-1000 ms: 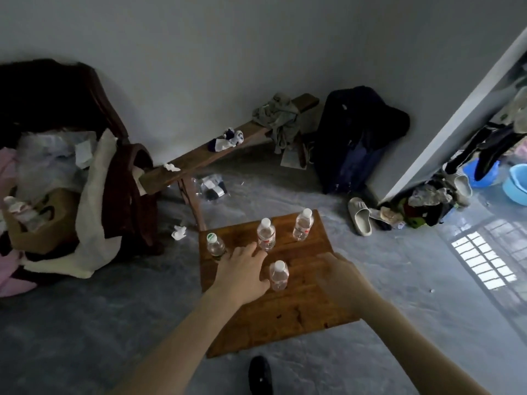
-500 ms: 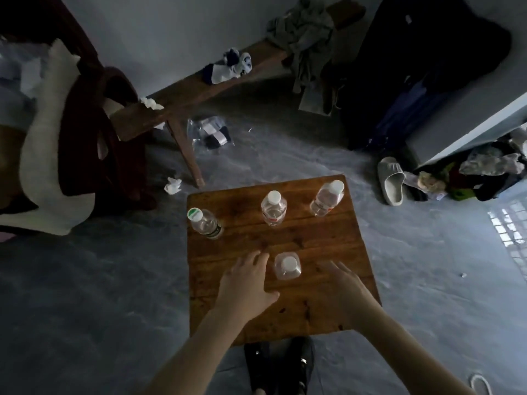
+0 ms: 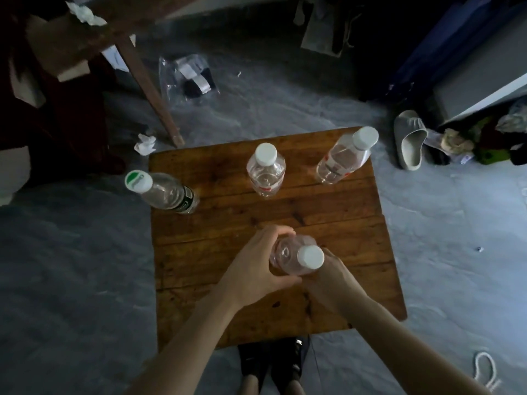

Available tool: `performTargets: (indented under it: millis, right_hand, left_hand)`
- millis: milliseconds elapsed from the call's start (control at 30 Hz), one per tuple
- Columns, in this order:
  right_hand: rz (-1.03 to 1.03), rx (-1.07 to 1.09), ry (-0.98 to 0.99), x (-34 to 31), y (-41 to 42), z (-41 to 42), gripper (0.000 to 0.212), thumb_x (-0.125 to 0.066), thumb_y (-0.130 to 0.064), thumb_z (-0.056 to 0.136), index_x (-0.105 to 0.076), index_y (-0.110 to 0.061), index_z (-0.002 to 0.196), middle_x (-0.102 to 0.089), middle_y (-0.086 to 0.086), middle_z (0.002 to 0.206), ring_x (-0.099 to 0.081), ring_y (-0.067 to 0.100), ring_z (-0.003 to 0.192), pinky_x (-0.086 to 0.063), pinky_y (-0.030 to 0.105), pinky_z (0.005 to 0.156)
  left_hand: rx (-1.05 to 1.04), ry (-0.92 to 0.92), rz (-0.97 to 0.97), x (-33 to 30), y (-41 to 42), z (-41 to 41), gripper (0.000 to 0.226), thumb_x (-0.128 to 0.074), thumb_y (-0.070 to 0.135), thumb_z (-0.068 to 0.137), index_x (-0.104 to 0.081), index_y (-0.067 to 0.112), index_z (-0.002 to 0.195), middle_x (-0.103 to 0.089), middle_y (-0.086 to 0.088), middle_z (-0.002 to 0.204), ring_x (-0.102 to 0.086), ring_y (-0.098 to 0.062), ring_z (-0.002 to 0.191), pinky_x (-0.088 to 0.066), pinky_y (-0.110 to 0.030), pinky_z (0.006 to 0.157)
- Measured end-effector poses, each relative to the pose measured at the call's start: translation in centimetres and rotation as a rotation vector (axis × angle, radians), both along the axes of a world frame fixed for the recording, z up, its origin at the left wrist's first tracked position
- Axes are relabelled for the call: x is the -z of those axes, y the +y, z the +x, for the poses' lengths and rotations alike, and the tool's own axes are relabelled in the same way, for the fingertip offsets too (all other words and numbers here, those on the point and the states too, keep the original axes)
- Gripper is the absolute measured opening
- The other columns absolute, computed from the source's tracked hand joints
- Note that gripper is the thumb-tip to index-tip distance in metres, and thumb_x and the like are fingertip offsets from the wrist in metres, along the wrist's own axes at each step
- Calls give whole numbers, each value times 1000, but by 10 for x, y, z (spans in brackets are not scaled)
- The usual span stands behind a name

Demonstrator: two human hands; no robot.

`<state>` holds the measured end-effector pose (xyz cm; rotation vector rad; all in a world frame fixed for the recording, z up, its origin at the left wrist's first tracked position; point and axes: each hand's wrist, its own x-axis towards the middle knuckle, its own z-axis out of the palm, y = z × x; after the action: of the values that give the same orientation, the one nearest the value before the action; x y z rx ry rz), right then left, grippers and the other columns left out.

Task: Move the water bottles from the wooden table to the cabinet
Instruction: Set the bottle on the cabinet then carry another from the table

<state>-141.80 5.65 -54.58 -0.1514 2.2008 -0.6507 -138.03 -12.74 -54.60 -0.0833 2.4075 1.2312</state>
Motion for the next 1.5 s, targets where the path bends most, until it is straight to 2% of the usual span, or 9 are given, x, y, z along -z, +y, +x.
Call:
performTargets:
  millis: [300, 433, 533, 667, 900, 1000, 1200, 1367, 1500]
  right_hand:
    - [-41, -12, 40, 11, -4, 2, 33, -57, -17, 90, -54, -26, 122, -60, -8, 114, -56, 12, 109, -51, 34, 94]
    - [-13, 164, -111, -2, 4, 1, 54, -54, -3, 87, -48, -26, 136, -61, -4, 121, -61, 13, 103, -54, 24, 75]
    - [-178, 418, -187, -31, 10, -5, 44, -48, 5, 90, -60, -19, 124, -68, -3, 113, -67, 12, 97, -57, 24, 73]
    - [-520, 645, -397, -91, 21, -8, 35, -45, 14, 91, -63, -11, 108, -72, -8, 83, -69, 1, 68, -53, 12, 56]
    - [-957, 677, -724, -203, 31, -1, 42, -56, 8, 76, -62, 3, 117, -71, 12, 105, -70, 22, 94, -56, 31, 74]
    - [-1093, 700, -823, -250, 37, -4, 47, -55, 6, 65, -69, 5, 110, -69, 20, 112, -63, 33, 115, -52, 42, 97]
    - [-1131, 713, -717, -364, 62, -21, 58, -47, 4, 77, -55, 1, 135, -56, 22, 138, -54, 36, 128, -48, 43, 102]
    - [-1199, 759, -608, -436, 93, -21, 51, -38, -3, 86, -52, 5, 135, -54, 23, 139, -49, 36, 133, -32, 46, 117]
    - [-1258, 783, -532, -481, 118, -10, 56, -44, -7, 83, -50, 6, 137, -55, 24, 138, -54, 36, 129, -45, 44, 106]
  left_hand:
    - [-151, 161, 120, -6, 3, -2, 72, -91, 42, 67, -54, 30, 127, -63, 14, 125, -58, -7, 120, -49, -23, 100]
    - [-236, 275, 206, -47, -5, -10, 69, -88, 43, 65, -56, 27, 123, -65, 17, 117, -62, -12, 113, -47, -18, 95]
    - [-244, 344, 266, -86, -9, -16, 69, -87, 41, 65, -55, 21, 124, -66, 13, 116, -65, -18, 110, -55, -30, 92]
    - [-193, 423, 272, -146, -8, -22, 72, -89, 39, 64, -52, 27, 124, -61, 20, 117, -63, -13, 113, -53, -15, 87]
    - [-54, 436, 269, -274, 3, -28, 75, -92, 36, 62, -51, 53, 122, -64, 26, 120, -64, 0, 111, -53, -10, 83]
    - [30, 416, 246, -331, 14, -33, 74, -94, 33, 64, -52, 47, 124, -65, 20, 122, -65, -6, 113, -58, -23, 89]
    - [67, 534, 270, -438, 38, -48, 68, -93, 37, 68, -55, 48, 123, -66, 19, 123, -65, -7, 115, -54, -17, 90]
    - [70, 535, 396, -516, 71, -61, 68, -94, 42, 67, -61, 39, 126, -71, 6, 122, -69, -17, 114, -58, -32, 96]
    - [105, 560, 410, -568, 102, -71, 63, -91, 48, 65, -64, 40, 122, -74, 6, 118, -71, -16, 109, -59, -37, 94]
